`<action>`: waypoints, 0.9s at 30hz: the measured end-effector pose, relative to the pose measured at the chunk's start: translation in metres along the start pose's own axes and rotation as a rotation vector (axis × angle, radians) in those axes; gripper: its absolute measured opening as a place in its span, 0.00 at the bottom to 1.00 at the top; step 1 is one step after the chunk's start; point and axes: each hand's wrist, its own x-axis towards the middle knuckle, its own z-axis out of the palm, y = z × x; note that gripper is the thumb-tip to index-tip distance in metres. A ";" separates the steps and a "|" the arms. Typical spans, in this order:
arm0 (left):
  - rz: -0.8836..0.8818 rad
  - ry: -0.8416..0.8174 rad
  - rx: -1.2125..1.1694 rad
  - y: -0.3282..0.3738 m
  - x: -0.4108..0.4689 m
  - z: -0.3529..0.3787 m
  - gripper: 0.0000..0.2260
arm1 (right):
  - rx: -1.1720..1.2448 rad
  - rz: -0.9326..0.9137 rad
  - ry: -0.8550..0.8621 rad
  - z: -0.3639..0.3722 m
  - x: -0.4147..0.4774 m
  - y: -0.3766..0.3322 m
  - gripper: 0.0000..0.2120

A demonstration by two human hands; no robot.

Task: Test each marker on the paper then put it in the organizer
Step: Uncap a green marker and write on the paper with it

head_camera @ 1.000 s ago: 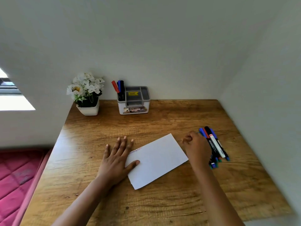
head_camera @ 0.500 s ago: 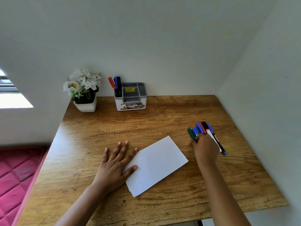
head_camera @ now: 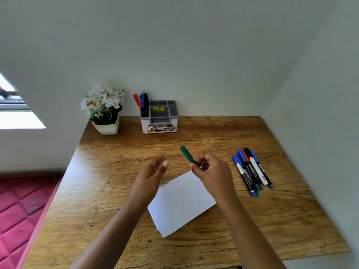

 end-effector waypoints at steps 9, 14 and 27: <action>-0.090 -0.012 -0.760 0.025 0.022 0.010 0.09 | 0.058 -0.160 -0.032 0.020 -0.007 -0.028 0.08; -0.121 0.015 -0.826 0.027 0.024 0.007 0.09 | 0.044 -0.169 -0.072 0.020 -0.005 -0.035 0.07; -0.273 0.046 -0.901 0.014 0.037 0.018 0.09 | -0.057 -0.046 -0.150 0.018 0.001 -0.048 0.07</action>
